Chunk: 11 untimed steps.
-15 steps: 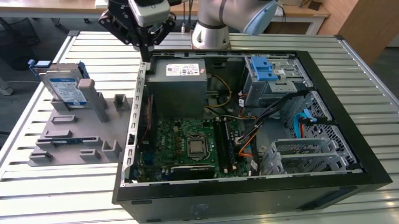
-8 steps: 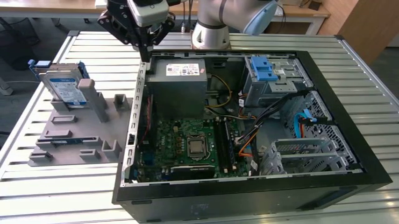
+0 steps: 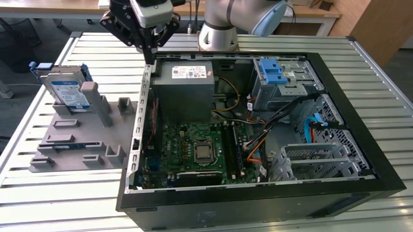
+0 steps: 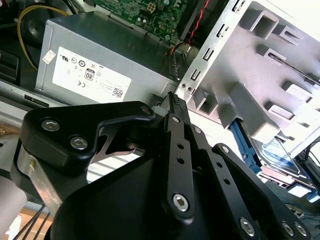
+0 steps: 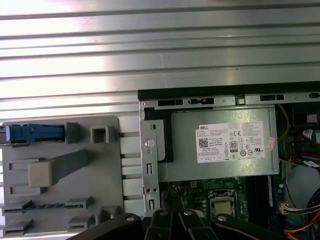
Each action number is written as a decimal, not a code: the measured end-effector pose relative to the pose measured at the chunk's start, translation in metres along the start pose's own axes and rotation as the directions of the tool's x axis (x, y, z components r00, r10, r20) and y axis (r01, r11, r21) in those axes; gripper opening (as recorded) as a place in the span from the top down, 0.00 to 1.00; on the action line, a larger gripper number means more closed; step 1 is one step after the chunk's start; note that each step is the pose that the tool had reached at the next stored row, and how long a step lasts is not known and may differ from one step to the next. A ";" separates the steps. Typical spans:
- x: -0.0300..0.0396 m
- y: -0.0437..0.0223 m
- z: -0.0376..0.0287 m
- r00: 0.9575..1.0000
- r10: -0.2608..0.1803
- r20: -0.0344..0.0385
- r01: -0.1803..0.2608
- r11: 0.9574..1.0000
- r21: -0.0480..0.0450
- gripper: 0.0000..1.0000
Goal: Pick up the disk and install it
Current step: 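Reach for the disk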
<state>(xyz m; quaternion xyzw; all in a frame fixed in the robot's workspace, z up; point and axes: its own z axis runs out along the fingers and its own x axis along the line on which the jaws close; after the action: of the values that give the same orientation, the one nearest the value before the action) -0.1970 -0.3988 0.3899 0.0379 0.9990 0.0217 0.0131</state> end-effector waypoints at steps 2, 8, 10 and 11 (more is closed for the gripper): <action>0.0003 0.0000 0.0000 1.000 0.000 0.000 0.000 1.000 0.000 0.89; 0.0023 -0.0002 0.0002 1.000 0.000 0.000 0.000 1.000 0.000 0.89; 0.0031 -0.0002 0.0003 1.000 0.000 0.000 0.000 1.000 0.000 0.89; 0.0034 -0.0003 0.0003 1.000 0.000 0.000 0.000 1.000 0.000 0.89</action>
<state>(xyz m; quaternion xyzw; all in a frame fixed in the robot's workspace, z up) -0.2004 -0.3988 0.3895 0.0379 0.9990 0.0217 0.0131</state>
